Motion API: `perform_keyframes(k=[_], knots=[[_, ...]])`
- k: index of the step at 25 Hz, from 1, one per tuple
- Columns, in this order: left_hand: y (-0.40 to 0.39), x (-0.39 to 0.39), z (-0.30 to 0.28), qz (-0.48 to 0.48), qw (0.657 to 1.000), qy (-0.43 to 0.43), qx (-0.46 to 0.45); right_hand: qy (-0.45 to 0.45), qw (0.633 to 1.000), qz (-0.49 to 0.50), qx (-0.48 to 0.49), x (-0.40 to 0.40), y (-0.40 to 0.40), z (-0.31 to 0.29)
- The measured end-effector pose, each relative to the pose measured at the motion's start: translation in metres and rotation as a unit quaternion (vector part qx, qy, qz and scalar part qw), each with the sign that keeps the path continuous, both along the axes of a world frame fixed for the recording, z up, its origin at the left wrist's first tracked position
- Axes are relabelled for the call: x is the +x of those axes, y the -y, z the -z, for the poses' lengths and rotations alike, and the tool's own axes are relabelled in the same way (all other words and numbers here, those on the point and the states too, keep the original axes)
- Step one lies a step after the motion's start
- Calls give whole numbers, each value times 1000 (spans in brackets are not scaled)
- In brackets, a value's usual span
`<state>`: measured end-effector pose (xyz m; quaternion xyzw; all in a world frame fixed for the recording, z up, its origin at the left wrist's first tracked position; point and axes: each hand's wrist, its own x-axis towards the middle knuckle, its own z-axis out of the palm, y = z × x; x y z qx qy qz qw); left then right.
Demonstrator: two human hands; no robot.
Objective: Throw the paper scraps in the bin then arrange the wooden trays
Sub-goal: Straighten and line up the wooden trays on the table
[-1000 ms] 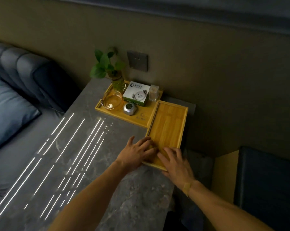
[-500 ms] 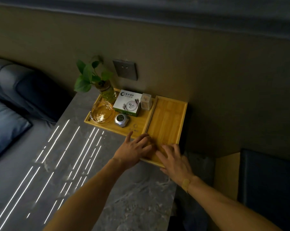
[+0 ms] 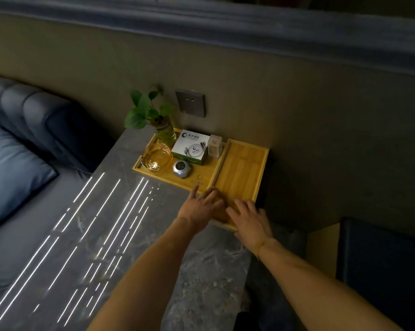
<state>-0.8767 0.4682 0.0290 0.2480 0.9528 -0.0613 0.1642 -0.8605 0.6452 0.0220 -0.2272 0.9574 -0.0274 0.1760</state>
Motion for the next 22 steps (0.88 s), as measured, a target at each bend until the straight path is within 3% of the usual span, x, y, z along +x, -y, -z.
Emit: perform_keyframes(k=[6, 13, 22], knots=[[-1, 10, -11, -14, 998, 19, -50, 8, 1000, -18, 20, 6, -7, -8], [17, -2, 5, 52, 996, -32, -61, -75, 997, -23, -2, 7, -17, 18], [26, -14, 9, 89, 994, -65, -13, -105, 993, -54, -7, -2, -24, 28]])
